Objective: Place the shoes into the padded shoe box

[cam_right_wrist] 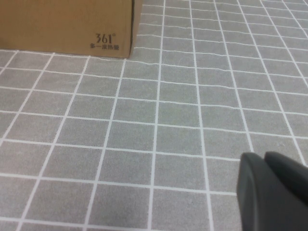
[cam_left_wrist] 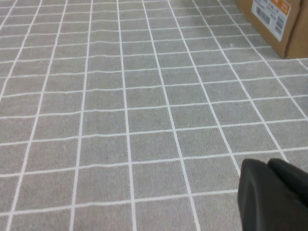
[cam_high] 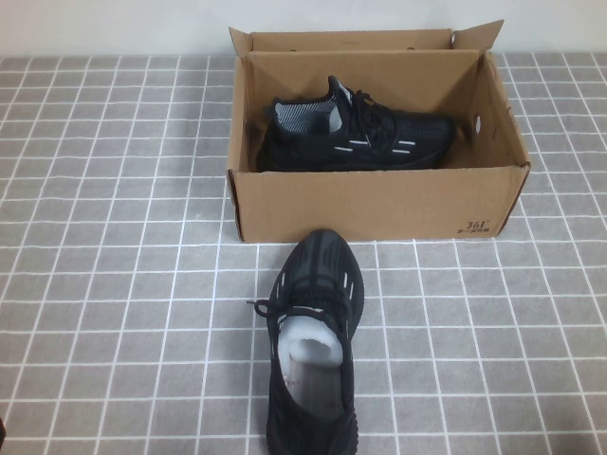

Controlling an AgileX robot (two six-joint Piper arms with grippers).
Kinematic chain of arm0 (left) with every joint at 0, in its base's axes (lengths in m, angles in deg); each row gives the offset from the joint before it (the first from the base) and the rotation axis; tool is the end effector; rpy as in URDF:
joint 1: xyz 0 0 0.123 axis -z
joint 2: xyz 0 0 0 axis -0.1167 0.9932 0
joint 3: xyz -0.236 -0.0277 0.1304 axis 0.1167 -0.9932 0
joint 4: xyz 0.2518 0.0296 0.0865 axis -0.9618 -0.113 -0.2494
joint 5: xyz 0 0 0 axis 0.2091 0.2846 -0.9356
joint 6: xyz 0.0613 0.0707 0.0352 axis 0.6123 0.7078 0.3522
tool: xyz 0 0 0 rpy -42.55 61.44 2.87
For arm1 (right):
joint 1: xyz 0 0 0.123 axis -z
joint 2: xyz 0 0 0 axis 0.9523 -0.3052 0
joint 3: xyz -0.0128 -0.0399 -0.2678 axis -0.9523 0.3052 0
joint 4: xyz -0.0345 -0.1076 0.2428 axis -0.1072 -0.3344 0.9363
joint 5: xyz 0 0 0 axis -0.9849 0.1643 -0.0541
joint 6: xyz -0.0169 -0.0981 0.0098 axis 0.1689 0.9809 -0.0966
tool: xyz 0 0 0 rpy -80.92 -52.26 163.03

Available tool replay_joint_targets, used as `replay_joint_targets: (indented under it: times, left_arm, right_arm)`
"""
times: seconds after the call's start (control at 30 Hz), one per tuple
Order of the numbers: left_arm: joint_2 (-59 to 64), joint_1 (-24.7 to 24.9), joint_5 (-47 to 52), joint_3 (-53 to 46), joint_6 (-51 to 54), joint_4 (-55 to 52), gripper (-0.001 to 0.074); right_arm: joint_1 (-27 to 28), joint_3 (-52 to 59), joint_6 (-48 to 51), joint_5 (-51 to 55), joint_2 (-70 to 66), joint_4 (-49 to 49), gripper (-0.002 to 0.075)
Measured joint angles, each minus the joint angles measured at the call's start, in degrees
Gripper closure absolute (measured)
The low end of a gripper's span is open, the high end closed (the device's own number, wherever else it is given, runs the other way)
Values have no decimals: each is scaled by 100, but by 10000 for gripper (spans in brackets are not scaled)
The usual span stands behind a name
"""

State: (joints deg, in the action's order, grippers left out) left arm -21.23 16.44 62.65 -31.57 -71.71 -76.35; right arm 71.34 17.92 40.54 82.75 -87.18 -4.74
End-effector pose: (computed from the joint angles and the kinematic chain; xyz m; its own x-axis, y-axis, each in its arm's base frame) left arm 0.0903 -0.0146 0.1676 -0.3063 0.0117 -0.9519 0.1490 0.9882 -0.0358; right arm 0.0916 0.0038 0.1747 -0.2254 -0.0448 -0.9732 -0.0472 0.9983 -0.0350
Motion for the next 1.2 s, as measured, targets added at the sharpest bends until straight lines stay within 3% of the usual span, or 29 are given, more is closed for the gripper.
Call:
replay_joint_targets:
  times: [0.23, 0.5, 0.67, 1.2]
  left_arm:
    - [0, 0, -737, 0, 0, 0, 739]
    - [0, 0, -3931, 0, 0, 0, 739]
    - [0, 0, -5402, 0, 0, 0, 739]
    - [0, 0, -6506, 83, -211, 0, 739]
  right_arm:
    - [0, 0, 0, 0, 0, 11, 732]
    - [0, 0, 0, 0, 0, 11, 732]
    - [0, 0, 0, 0, 0, 1, 732]
    - [0, 0, 0, 0, 0, 12, 732]
